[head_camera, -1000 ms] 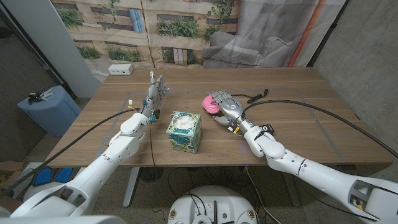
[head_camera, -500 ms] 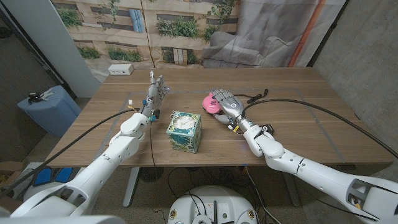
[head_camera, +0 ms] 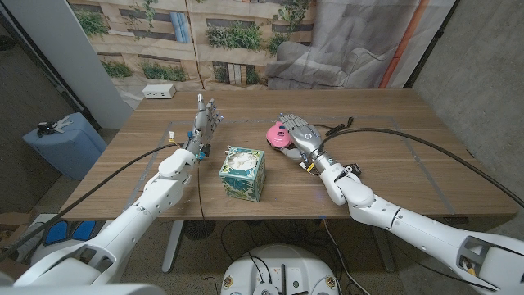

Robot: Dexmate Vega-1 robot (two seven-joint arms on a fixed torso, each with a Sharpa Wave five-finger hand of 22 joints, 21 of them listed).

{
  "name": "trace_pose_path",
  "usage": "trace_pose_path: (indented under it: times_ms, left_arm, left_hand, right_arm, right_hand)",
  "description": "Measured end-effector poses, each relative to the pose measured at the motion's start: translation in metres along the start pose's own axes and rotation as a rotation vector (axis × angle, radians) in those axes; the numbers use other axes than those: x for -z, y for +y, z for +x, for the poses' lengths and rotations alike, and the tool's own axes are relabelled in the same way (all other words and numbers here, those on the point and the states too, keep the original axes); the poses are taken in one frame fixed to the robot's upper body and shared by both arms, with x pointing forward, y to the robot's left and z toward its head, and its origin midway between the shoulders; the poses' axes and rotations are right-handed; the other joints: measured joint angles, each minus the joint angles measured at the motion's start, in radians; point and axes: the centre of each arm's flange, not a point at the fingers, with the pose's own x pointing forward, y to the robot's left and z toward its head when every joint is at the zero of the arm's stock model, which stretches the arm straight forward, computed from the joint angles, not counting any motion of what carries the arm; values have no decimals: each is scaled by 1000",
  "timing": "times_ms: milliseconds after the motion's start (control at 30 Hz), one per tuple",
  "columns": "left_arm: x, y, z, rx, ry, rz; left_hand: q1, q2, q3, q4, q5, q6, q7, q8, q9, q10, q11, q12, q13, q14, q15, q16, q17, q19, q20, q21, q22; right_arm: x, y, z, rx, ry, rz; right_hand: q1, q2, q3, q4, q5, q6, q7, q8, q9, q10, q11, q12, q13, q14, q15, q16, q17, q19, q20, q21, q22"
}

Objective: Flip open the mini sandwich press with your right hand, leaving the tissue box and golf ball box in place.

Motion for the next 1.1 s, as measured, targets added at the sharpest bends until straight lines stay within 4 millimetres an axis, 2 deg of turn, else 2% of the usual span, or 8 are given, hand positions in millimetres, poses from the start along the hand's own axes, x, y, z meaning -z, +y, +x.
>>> trace_pose_path:
  times_ms: [833,933,1100]
  left_arm:
    - [0,0,0,0,0,0]
    - [0,0,0,0,0,0]
    - [0,0,0,0,0,0]
  left_hand:
    - [0,0,0,0,0,0,0,0,0,0,0,0,0,0,0,0,0,0,0,0,0]
    - [0,0,0,0,0,0,0,0,0,0,0,0,0,0,0,0,0,0,0,0,0]
    - [0,0,0,0,0,0,0,0,0,0,0,0,0,0,0,0,0,0,0,0,0]
  right_arm:
    - [8,-13,5,24,61,90]
    - [9,-15,6,25,66,98]
    - [10,-19,8,30,73,112]
  right_hand:
    - [0,0,0,0,0,0,0,-7,0,-5,5,0,0,-4,4,-4,0,0,0,0,0]
    - [0,0,1,7,0,0,0,-7,0,-5,5,0,0,-4,4,-4,0,0,0,0,0]
    - [0,0,1,7,0,0,0,-7,0,-5,5,0,0,-4,4,-4,0,0,0,0,0]
